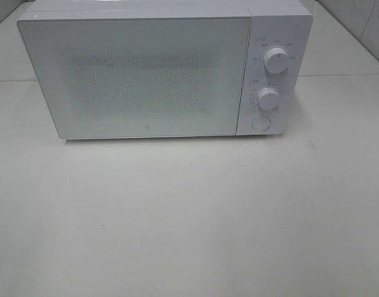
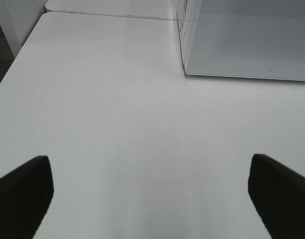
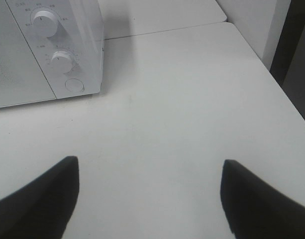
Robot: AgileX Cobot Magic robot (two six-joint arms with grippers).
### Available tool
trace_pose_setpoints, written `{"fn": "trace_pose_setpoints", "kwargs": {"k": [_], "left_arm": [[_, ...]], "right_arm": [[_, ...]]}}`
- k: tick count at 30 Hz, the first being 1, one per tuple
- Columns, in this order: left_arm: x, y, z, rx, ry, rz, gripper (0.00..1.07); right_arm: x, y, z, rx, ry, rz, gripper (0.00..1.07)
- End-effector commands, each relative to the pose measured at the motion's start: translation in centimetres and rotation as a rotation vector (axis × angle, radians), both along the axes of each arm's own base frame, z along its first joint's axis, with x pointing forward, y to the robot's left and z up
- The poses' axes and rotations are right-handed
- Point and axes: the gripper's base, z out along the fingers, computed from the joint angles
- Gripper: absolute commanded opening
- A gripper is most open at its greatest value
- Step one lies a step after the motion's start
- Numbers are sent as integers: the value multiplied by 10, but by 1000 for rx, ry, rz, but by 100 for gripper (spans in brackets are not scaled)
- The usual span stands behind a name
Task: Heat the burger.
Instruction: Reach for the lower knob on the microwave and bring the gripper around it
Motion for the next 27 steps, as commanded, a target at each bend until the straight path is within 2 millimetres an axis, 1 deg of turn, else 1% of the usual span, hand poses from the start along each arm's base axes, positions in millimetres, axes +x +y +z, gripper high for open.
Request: {"fn": "trace_pose_setpoints", "kwargs": {"k": [1, 14, 17, 20, 21, 23, 24, 26, 27], "left_arm": [[-2, -1, 1, -4, -36, -5, 100], [-2, -1, 1, -4, -36, -5, 100], [-2, -1, 1, -4, -36, -5, 100], [-2, -1, 1, -4, -36, -5, 100], [-2, -1, 1, -3, -35, -4, 100], [-2, -1, 1, -3, -35, -4, 100], [-2, 0, 1, -2, -35, -4, 100], [-2, 0, 1, -2, -35, -4, 100], [-2, 0, 1, -2, -35, -4, 100]], "right_arm": [[-3, 0, -1, -11, -25, 0, 76], [-3, 0, 0, -14, -28, 2, 76], [-3, 0, 5, -26, -47, 1, 76], [2, -1, 9, -36, -37, -1, 76], [7, -1, 10, -43, -24, -2, 77], [10, -1, 11, -45, -23, 1, 77], [15, -1, 16, -50, -50, 4, 76], [17, -1, 18, -52, -71, 7, 76], [23, 0, 22, -56, -116, 14, 76]]}}
